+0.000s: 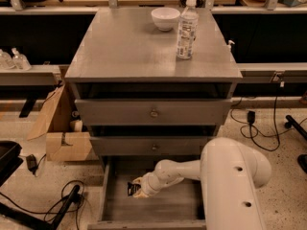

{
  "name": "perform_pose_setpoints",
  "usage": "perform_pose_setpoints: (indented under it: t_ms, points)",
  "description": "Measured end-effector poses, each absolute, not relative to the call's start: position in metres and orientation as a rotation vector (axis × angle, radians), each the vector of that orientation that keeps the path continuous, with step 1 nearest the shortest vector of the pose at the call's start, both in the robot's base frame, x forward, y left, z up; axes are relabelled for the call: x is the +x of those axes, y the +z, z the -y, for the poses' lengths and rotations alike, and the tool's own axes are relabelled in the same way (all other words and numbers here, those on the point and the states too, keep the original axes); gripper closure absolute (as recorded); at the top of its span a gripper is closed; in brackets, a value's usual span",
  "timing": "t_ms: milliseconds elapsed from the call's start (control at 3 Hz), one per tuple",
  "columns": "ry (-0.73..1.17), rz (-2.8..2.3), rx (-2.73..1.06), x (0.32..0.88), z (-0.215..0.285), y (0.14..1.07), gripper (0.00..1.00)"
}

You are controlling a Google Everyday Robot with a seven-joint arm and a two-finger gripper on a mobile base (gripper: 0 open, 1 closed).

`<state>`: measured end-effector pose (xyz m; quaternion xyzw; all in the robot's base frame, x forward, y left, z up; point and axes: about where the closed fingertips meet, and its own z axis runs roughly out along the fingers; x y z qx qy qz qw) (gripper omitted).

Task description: Pick rxbar chocolate from bottom drawer and place on counter

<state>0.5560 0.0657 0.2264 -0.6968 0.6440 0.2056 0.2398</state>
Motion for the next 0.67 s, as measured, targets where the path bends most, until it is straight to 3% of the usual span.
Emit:
perform_pose_setpoints:
  t_ms: [667]
  points:
    - [0.616, -1.670, -2.045, 0.501, -0.112, 0.362, 1.00]
